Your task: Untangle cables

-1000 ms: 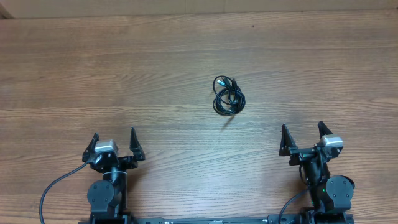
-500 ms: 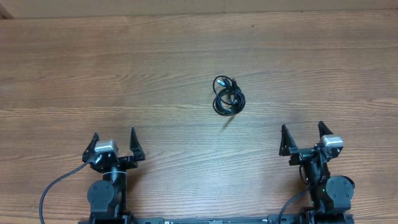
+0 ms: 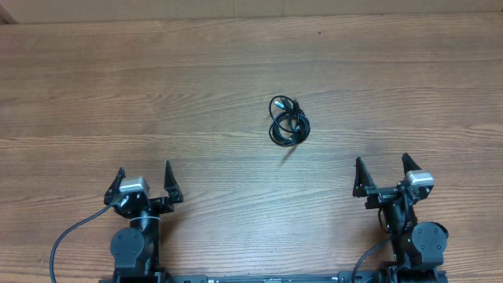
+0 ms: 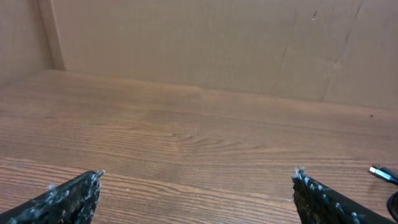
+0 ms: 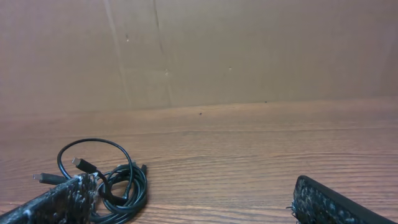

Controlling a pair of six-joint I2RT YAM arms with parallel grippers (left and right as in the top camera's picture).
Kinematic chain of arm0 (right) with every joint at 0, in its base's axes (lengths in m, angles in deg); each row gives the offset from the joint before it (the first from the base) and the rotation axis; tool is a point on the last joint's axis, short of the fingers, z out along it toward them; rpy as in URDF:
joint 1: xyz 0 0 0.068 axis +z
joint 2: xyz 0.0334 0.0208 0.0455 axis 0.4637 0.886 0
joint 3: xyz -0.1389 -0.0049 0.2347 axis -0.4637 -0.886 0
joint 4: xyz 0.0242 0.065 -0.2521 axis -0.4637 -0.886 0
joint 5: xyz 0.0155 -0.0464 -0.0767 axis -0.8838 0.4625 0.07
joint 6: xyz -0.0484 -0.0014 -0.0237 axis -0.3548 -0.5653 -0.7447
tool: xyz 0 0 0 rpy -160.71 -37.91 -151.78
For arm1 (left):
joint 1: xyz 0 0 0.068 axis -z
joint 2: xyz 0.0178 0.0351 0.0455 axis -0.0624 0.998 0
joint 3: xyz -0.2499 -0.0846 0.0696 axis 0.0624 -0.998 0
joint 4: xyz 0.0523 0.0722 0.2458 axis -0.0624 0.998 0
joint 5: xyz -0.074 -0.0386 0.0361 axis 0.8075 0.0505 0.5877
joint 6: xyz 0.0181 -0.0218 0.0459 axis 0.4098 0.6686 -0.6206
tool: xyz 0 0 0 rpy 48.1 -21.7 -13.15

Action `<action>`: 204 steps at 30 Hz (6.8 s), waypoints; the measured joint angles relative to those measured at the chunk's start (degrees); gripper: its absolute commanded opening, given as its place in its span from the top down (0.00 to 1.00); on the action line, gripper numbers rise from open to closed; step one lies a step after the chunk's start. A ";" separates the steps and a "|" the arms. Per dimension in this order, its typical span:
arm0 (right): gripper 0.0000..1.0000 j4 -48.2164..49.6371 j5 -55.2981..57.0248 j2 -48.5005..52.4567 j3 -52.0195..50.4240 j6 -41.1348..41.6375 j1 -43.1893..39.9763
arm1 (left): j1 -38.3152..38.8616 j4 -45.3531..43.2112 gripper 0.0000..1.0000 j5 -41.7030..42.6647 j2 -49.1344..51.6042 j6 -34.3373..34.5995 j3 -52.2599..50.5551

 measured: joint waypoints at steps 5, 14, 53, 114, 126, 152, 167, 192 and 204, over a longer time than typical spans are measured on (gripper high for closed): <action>0.00 0.02 -0.02 0.00 0.00 0.00 0.00 | 0.00 -0.02 0.00 0.00 0.00 -0.02 0.00; 0.00 0.00 0.00 0.00 0.00 0.00 0.00 | 0.00 -0.35 0.00 -2.21 0.00 -1.49 0.00; 0.00 -0.04 -0.02 0.00 0.00 0.00 0.00 | 0.00 62.42 0.00 28.22 55.76 -1.95 85.42; 0.00 -0.02 -0.02 0.00 0.00 0.00 0.00 | 32.37 45.24 0.96 13.94 119.19 23.17 95.67; 0.00 0.00 -0.02 0.00 0.00 0.02 0.00 | 28.83 48.68 0.85 3.30 119.19 2.93 95.82; 0.00 -0.02 0.00 0.00 0.00 0.00 0.00 | 30.10 76.41 0.23 13.94 119.30 6.82 116.41; 0.00 -0.02 0.00 0.00 0.00 0.00 0.00 | 34.36 58.75 0.82 9.20 119.32 19.98 97.59; 0.00 -0.04 0.00 0.00 0.00 0.00 0.00 | 33.75 55.91 0.53 -5.22 119.32 21.11 97.00; 0.00 -0.04 0.02 0.00 0.00 0.00 0.00 | 33.40 55.34 0.33 -3.19 119.32 21.55 94.68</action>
